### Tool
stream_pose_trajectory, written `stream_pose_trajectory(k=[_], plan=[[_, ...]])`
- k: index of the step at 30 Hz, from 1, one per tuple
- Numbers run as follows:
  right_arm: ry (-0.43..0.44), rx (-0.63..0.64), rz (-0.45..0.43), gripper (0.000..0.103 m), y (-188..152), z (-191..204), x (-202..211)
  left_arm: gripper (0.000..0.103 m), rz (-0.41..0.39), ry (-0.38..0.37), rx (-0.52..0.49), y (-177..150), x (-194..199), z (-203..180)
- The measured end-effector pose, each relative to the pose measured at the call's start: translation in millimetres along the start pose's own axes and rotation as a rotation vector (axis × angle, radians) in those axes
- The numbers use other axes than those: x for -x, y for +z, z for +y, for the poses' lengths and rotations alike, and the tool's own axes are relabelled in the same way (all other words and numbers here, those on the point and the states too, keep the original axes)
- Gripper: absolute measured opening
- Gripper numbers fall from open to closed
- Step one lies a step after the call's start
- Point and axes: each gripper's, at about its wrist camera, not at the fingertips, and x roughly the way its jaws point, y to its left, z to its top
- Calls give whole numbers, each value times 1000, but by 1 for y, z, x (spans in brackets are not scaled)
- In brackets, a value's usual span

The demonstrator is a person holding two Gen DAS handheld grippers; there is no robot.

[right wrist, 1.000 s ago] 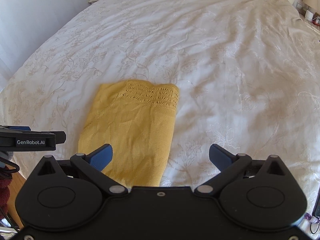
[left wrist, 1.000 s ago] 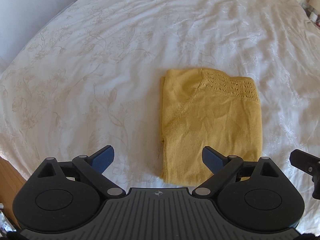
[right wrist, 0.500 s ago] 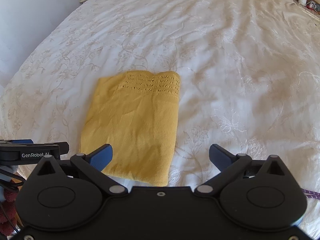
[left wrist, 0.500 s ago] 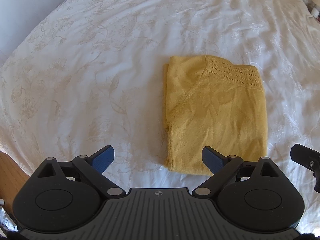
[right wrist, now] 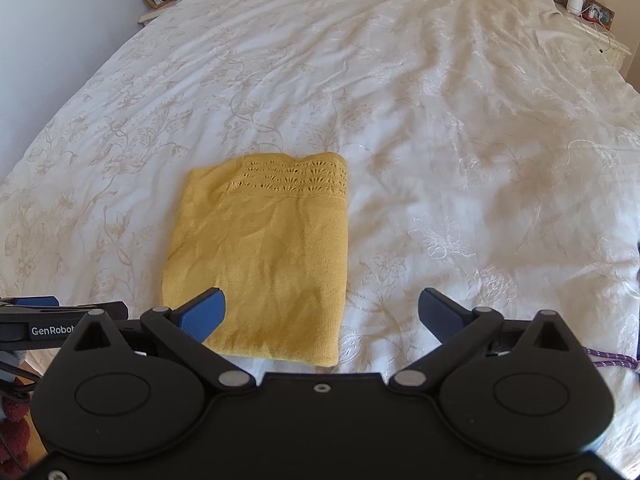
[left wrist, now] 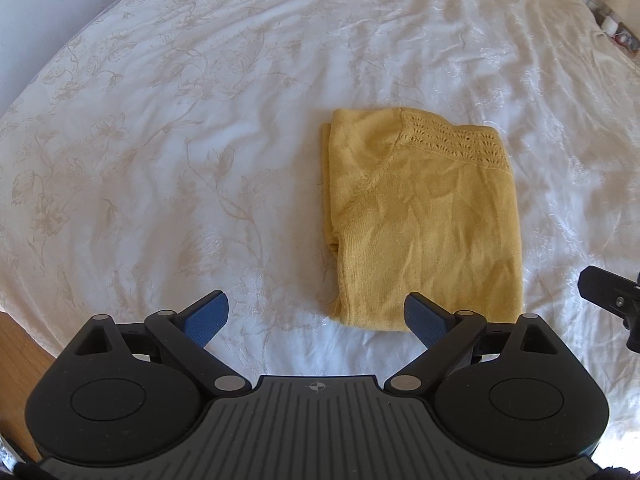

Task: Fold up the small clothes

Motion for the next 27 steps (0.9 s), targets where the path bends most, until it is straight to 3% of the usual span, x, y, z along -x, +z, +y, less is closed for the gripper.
stream_pose_trajectory(k=[27], plan=[[23,-26,39,102,-4,-9,-7,96,27,-13,0,-5,-3,-14]])
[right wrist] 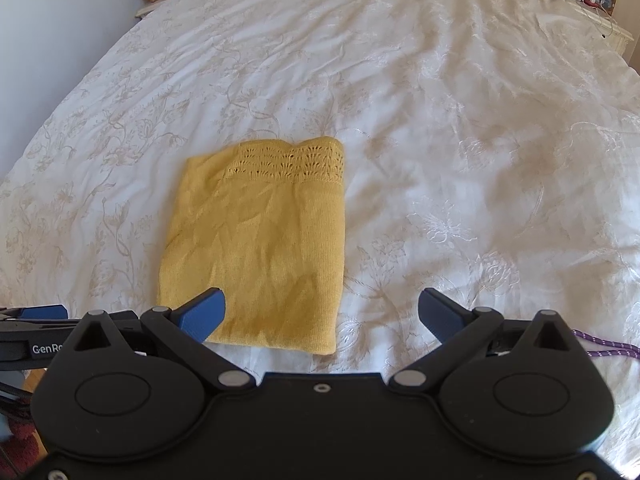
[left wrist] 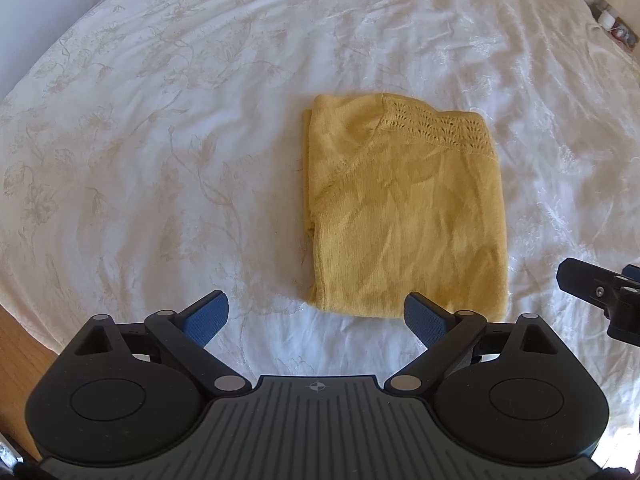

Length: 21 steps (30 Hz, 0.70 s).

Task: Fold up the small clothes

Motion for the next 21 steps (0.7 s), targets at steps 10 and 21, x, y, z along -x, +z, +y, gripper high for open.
stream_pose_trajectory(k=[10,21], plan=[[18,-15,30,102,5,-9,-15,96,22,15,-9,5,-9,-7],[40,-18,72,102,11,-20,-33,96,48,31,-16,10,-21,-16]])
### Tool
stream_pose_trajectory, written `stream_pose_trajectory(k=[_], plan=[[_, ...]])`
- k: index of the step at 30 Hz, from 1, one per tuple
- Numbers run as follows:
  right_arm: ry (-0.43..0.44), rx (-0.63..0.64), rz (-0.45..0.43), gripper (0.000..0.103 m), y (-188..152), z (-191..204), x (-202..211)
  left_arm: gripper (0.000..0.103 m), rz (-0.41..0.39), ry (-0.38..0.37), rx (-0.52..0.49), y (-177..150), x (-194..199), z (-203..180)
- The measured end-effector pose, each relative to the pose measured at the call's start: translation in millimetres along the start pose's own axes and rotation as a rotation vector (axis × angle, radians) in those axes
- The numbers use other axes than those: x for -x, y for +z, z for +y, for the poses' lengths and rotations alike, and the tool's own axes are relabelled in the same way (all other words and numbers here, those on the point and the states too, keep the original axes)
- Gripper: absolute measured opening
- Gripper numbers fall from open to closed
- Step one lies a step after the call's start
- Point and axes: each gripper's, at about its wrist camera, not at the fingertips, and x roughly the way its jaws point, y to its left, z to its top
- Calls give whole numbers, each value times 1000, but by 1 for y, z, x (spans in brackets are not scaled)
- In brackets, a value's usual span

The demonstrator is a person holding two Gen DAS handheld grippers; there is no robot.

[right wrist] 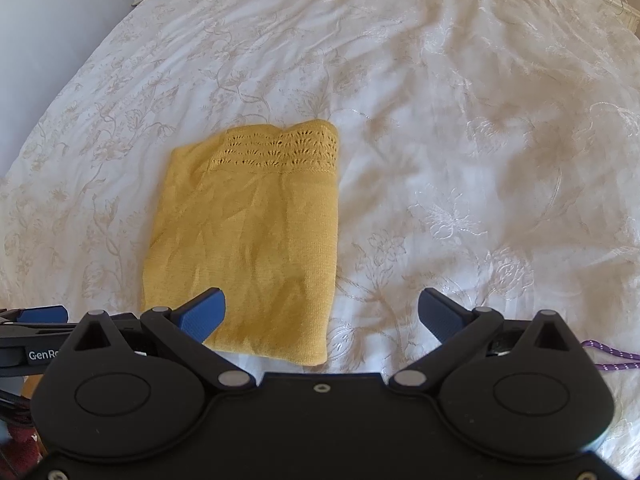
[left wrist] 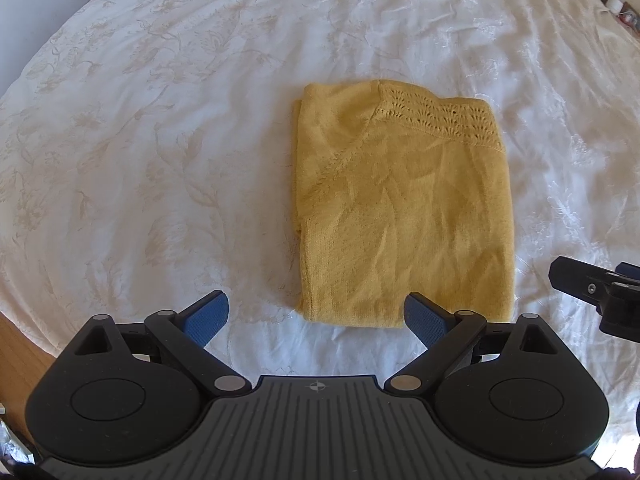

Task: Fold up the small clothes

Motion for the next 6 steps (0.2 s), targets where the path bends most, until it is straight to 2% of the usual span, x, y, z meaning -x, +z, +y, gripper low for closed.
stream_pose_trajectory(k=[6], plan=[[19,8,39,102,1,-3,-12,96,15,12,4,4,-4,-3]])
